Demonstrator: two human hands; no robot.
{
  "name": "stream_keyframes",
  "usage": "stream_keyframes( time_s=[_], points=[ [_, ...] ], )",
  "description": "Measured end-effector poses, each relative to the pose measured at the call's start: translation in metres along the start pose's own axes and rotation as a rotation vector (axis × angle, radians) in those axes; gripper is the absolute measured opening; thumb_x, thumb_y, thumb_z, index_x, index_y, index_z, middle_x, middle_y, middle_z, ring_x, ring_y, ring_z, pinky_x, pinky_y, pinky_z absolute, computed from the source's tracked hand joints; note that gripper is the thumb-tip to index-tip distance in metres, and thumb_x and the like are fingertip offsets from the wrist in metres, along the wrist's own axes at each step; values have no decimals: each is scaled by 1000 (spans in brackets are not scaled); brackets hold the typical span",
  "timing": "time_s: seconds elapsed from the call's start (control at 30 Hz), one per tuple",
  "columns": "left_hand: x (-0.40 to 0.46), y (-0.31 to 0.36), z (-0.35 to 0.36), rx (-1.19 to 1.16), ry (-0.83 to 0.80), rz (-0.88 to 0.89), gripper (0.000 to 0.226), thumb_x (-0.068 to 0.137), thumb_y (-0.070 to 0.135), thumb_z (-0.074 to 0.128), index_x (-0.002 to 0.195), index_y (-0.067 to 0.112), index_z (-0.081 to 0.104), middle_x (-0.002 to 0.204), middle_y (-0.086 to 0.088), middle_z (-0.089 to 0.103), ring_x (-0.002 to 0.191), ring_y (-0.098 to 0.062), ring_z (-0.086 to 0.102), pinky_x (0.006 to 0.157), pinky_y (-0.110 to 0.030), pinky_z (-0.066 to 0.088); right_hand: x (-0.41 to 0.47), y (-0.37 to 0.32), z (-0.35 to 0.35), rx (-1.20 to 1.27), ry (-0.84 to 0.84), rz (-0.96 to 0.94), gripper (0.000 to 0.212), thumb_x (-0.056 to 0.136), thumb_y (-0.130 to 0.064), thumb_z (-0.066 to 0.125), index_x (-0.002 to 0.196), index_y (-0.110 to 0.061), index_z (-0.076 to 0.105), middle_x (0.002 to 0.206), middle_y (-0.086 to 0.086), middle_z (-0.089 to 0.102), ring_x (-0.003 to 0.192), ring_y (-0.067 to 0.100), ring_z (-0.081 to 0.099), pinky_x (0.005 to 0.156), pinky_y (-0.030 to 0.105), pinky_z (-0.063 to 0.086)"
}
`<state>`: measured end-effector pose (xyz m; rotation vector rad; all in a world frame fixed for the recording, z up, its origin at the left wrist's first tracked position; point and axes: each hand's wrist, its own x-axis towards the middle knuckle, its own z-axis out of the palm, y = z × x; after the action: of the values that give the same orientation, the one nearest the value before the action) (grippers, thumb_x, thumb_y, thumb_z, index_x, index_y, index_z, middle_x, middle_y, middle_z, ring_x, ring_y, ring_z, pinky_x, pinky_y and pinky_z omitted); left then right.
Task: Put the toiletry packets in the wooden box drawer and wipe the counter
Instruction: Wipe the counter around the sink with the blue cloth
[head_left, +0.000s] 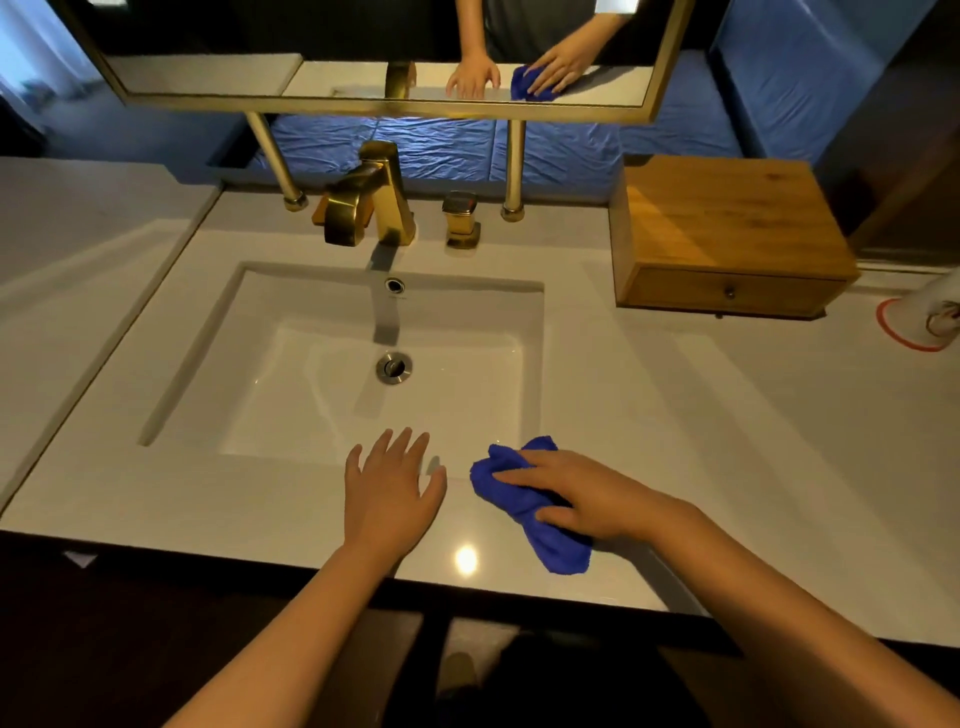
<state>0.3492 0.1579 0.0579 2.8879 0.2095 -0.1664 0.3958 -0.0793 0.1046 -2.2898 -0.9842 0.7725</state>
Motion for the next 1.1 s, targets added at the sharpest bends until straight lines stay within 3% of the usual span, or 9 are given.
stream_keyframes(
  time_s=[0.13, 0.3, 0.37, 0.43, 0.53, 0.6, 0.7, 0.9, 1.1],
  points=[
    [0, -1, 2, -12, 20, 8, 53, 94, 50, 31, 141, 26, 39, 151, 2, 37, 143, -17, 25, 116, -43, 9, 15, -6, 10, 71, 162, 27, 43, 86, -12, 56, 128, -19, 52, 112, 7, 63, 94, 17, 52, 87, 27, 39],
    [0, 0, 2, -27, 31, 9, 53, 94, 48, 32, 142, 26, 38, 152, 1, 36, 144, -17, 24, 116, -43, 9, 37, -16, 26, 180, 349, 124, 38, 90, -9, 51, 127, -16, 52, 120, 9, 62, 107, 21, 55, 90, 20, 37],
    [0, -1, 3, -30, 35, 3, 55, 93, 49, 32, 143, 27, 35, 153, 0, 34, 144, -18, 23, 116, -44, 9, 46, -19, 28, 185, 409, 165, 32, 91, -7, 47, 121, -10, 56, 115, 13, 63, 104, 26, 57, 86, 27, 41],
    [1, -1, 4, -32, 32, 1, 58, 92, 51, 30, 146, 28, 28, 155, 0, 30, 145, -18, 19, 116, -44, 9, 55, -25, 25, 222, 508, 217, 21, 91, -15, 47, 104, -6, 61, 99, 13, 64, 90, 22, 58, 81, 37, 43],
    [2, -1, 5, -31, 33, 5, 63, 91, 54, 28, 148, 29, 19, 158, 0, 22, 147, -18, 14, 117, -45, 8, 59, -41, 11, 124, 692, 179, 25, 91, -32, 46, 81, -12, 58, 73, 5, 58, 65, 11, 49, 67, 35, 41],
    [2, -2, 3, -51, 19, 8, 64, 90, 57, 26, 148, 30, 16, 159, -1, 18, 147, -18, 11, 117, -45, 7, 55, -47, 3, 21, 683, 151, 21, 92, -27, 47, 104, -20, 63, 100, 8, 66, 88, 11, 55, 84, 38, 46],
    [0, -2, -3, -112, -19, 15, 67, 88, 62, 24, 148, 33, 14, 160, -2, 14, 147, -19, 9, 118, -47, 5, 36, -48, -4, -261, 673, 120, 44, 88, -11, 53, 131, -17, 50, 135, 12, 52, 125, 30, 45, 105, 42, 35],
    [-4, 12, -23, -132, 47, 108, 66, 90, 57, 34, 148, 31, 17, 159, -4, 16, 147, -24, 13, 117, -51, 14, -24, -56, -8, -195, 935, 170, 36, 90, -14, 54, 126, -13, 56, 125, 10, 60, 109, 29, 56, 96, 41, 46],
    [-24, 69, -26, -115, 58, 210, 65, 90, 55, 38, 148, 33, 17, 160, -3, 10, 148, -23, 8, 117, -51, 8, -98, -48, -9, -286, 1059, 190, 41, 80, 1, 64, 120, -5, 60, 119, 20, 63, 100, 37, 62, 85, 43, 52]
  ],
)
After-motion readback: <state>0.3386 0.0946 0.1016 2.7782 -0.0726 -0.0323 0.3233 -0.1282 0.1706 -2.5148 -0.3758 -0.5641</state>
